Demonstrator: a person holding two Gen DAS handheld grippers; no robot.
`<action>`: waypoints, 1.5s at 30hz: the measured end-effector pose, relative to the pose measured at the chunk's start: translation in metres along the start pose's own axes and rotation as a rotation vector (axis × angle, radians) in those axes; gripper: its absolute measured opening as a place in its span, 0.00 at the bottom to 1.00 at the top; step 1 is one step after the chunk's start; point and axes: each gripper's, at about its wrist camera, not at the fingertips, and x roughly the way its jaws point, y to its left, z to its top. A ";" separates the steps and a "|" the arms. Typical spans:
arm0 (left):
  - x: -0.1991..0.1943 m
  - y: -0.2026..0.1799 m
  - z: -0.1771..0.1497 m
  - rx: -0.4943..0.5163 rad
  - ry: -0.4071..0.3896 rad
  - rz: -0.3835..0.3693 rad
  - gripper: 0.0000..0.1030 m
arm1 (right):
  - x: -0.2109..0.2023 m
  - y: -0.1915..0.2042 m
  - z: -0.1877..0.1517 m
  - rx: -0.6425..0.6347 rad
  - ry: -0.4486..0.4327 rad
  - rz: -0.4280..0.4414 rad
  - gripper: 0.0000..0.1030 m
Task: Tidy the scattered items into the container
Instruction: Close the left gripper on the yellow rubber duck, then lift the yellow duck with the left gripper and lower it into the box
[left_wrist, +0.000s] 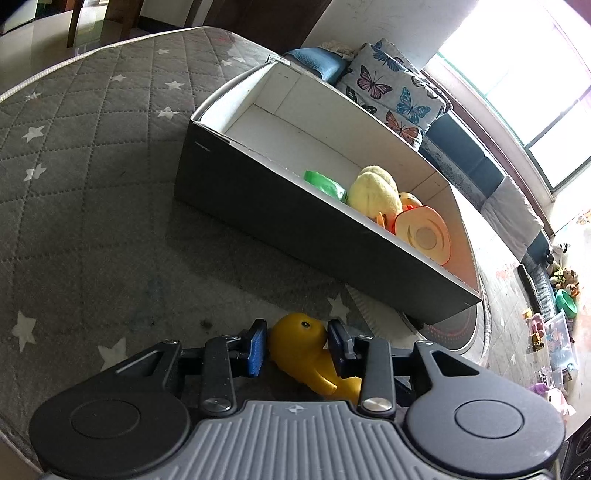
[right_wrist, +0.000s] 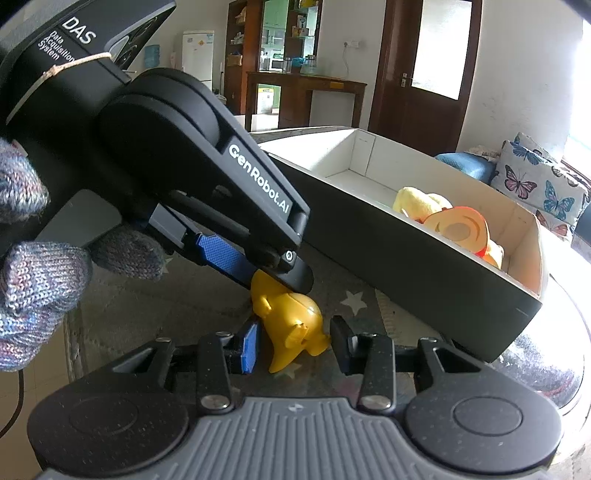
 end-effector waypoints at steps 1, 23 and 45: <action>0.000 0.000 0.000 0.001 -0.001 0.001 0.37 | -0.001 0.000 0.000 0.001 -0.001 0.001 0.38; -0.013 -0.014 0.000 0.046 0.003 0.003 0.37 | -0.018 0.008 0.002 0.003 -0.011 -0.043 0.37; -0.028 -0.037 0.100 0.096 -0.122 -0.020 0.37 | -0.008 -0.029 0.097 -0.016 -0.126 -0.097 0.37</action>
